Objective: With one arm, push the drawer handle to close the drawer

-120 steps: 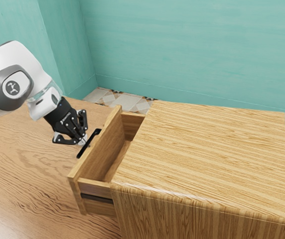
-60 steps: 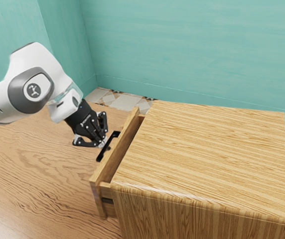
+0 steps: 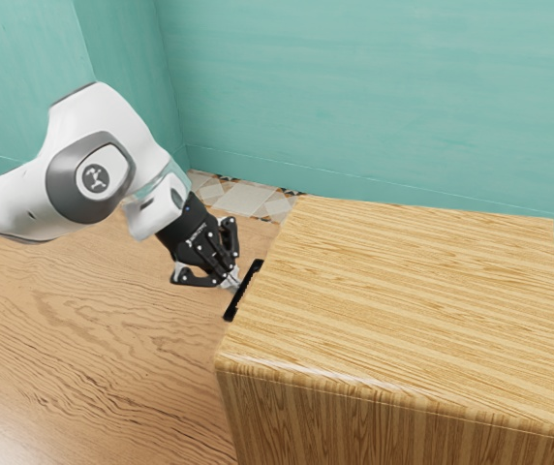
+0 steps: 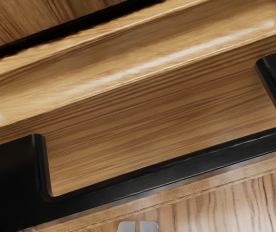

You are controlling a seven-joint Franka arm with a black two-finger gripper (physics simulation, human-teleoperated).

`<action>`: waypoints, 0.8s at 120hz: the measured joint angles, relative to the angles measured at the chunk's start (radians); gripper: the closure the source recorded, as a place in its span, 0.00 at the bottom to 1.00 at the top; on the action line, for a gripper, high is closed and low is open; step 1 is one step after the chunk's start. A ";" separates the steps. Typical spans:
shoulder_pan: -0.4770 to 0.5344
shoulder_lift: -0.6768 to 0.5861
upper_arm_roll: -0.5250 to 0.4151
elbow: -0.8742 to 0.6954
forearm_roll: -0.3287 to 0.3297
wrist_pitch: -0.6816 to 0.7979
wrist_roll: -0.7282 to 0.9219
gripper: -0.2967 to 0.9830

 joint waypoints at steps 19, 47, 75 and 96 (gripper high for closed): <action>-0.018 0.015 -0.001 0.016 -0.009 0.016 -0.006 0.84; -0.011 -0.022 0.011 -0.017 -0.017 0.025 -0.012 0.84; 0.049 -0.235 0.110 -0.072 0.122 -0.021 -0.023 0.60; -0.146 -0.293 0.299 0.207 0.505 -0.262 -0.260 0.41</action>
